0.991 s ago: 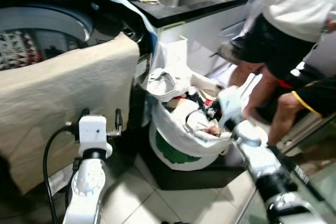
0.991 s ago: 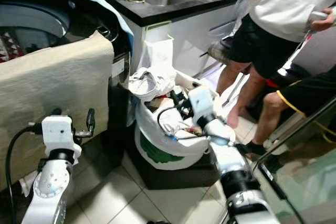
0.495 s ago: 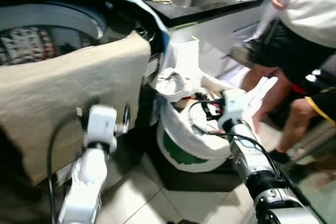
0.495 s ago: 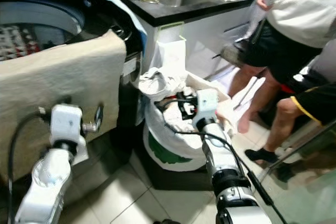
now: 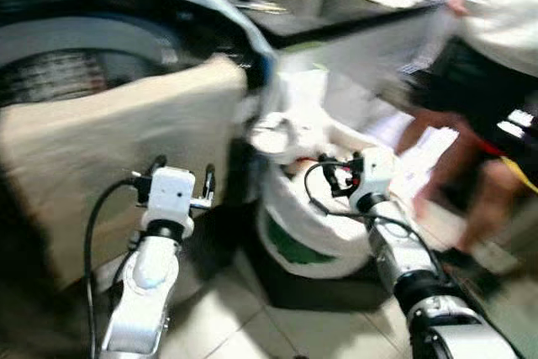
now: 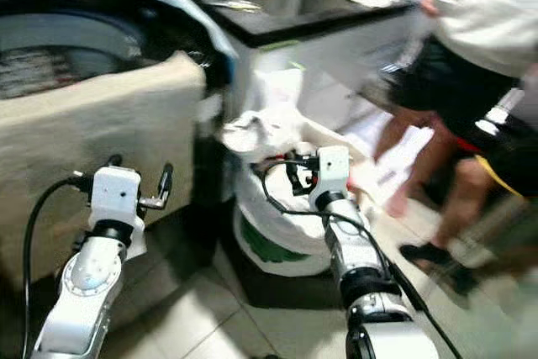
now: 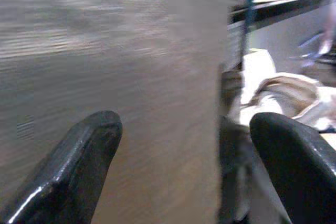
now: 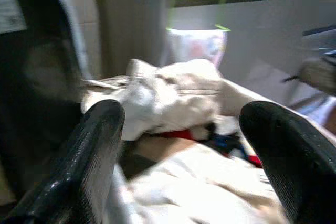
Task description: Clothes washing
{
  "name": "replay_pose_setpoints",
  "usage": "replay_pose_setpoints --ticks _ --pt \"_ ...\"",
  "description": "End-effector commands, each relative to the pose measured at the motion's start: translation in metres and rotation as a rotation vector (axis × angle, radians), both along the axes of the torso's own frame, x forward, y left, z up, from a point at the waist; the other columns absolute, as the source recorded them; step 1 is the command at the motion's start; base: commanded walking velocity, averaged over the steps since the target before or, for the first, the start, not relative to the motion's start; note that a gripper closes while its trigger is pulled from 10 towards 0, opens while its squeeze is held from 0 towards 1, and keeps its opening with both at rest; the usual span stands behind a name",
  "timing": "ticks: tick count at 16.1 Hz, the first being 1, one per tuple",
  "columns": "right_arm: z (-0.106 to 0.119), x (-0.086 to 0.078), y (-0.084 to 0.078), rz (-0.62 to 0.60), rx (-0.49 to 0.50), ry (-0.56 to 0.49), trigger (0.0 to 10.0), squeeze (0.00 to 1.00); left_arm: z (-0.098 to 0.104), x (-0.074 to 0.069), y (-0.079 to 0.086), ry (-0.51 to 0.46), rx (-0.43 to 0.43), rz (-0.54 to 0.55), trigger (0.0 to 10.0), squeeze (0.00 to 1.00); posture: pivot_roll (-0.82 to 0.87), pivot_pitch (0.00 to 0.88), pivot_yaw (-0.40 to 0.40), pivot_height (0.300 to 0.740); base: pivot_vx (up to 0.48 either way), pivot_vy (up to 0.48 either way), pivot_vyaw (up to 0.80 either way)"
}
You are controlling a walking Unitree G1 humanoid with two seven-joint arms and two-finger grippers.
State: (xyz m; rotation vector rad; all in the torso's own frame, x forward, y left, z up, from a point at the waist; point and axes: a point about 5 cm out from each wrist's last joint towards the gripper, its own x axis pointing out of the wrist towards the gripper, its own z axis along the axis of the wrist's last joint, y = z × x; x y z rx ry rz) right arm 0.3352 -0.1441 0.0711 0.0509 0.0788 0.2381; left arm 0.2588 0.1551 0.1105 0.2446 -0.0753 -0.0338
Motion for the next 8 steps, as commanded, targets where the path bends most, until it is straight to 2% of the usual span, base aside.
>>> replay_pose_setpoints --ticks 1,4,6,8 --pt "0.0054 0.0039 -0.0030 0.006 -0.027 -0.020 10.0 0.00 0.0003 0.0015 -0.0069 -0.010 0.005 -0.015 10.0 0.00 0.17 0.000 -0.149 0.740 0.000 0.000 -0.69" --pt "0.0079 0.0056 -0.0003 0.032 -0.050 -0.032 10.0 0.00 -0.0046 0.0026 -0.0066 -0.007 0.021 0.001 10.0 0.00 0.17 0.000 -0.155 0.740 0.000 0.000 -0.67" --pt "0.0087 0.0033 0.0016 0.060 -0.125 -0.071 10.0 0.00 -0.0071 0.0031 -0.0070 -0.001 0.023 0.007 10.0 0.00 0.17 0.000 -0.155 0.740 0.000 0.000 -0.69" --pt "0.0126 0.0049 0.0049 0.072 -0.147 -0.092 10.0 0.00 -0.0087 0.0030 -0.0086 -0.012 0.019 0.001 10.0 0.00 0.16 0.000 -0.156 0.740 0.000 0.000 0.00"
